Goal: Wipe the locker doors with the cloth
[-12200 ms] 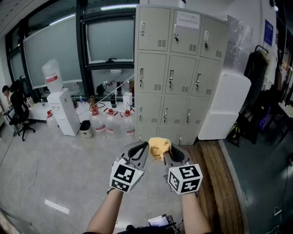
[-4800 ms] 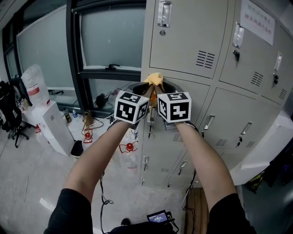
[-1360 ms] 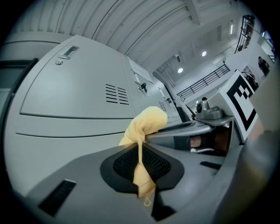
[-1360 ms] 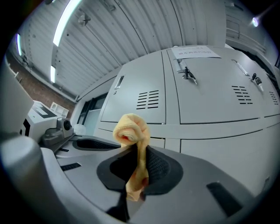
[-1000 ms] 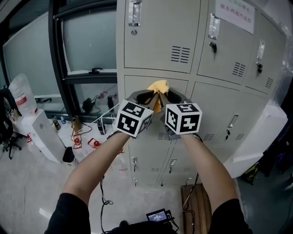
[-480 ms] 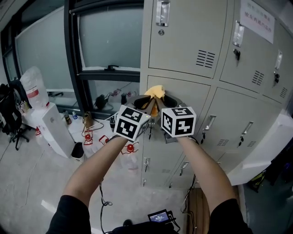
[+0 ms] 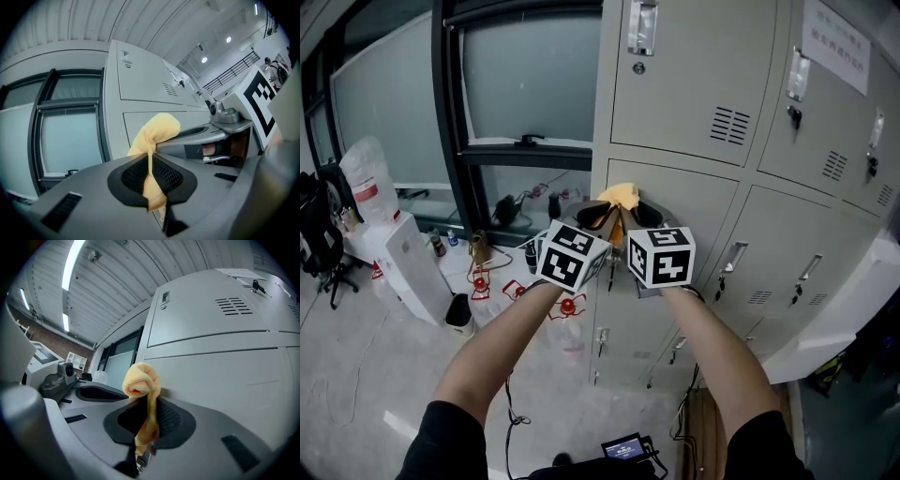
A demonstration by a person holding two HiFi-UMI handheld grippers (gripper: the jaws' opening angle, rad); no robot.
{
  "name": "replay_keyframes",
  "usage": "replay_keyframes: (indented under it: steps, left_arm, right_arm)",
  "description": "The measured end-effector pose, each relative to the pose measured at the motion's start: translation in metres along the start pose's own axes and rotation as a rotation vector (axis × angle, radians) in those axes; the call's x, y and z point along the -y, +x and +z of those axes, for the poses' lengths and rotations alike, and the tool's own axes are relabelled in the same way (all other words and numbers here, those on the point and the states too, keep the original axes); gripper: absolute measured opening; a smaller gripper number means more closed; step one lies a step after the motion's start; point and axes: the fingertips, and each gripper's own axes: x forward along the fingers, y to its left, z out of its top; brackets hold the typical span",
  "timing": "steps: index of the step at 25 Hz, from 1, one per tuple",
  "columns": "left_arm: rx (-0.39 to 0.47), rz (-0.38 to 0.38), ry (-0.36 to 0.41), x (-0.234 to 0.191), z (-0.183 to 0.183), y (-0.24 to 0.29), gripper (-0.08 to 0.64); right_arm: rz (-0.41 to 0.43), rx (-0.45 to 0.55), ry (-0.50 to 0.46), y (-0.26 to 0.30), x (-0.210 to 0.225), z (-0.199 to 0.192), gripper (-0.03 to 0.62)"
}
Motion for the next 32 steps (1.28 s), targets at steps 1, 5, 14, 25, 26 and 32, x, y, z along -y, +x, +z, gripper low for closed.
replay_keyframes:
  steps: [1,5,14,25,26,32]
  left_arm:
    - [0.001,-0.001,0.001,0.000,0.000,0.001,0.038]
    - [0.003,-0.001,0.003,0.000,0.001,0.001,0.038]
    - [-0.015,-0.002,0.011,0.010,0.001,0.009,0.037]
    - [-0.016,-0.056,0.020,0.058,0.011,0.042,0.037]
    - [-0.015,-0.062,0.022,0.063,0.012,0.045,0.037]
    - [-0.006,-0.106,0.025,0.096,0.019,0.067,0.035]
  right_arm:
    - [-0.002,0.002,-0.004,0.000,0.000,0.000,0.067]
    - [-0.008,0.005,-0.009,0.001,0.001,-0.001,0.067]
    - [-0.028,-0.006,-0.007,-0.007,0.012,-0.004,0.067]
    - [-0.100,-0.018,-0.016,-0.039,0.061,-0.012,0.067]
    - [-0.107,-0.018,-0.015,-0.043,0.066,-0.012,0.067]
    - [-0.149,-0.024,-0.014,-0.065,0.099,-0.019,0.067]
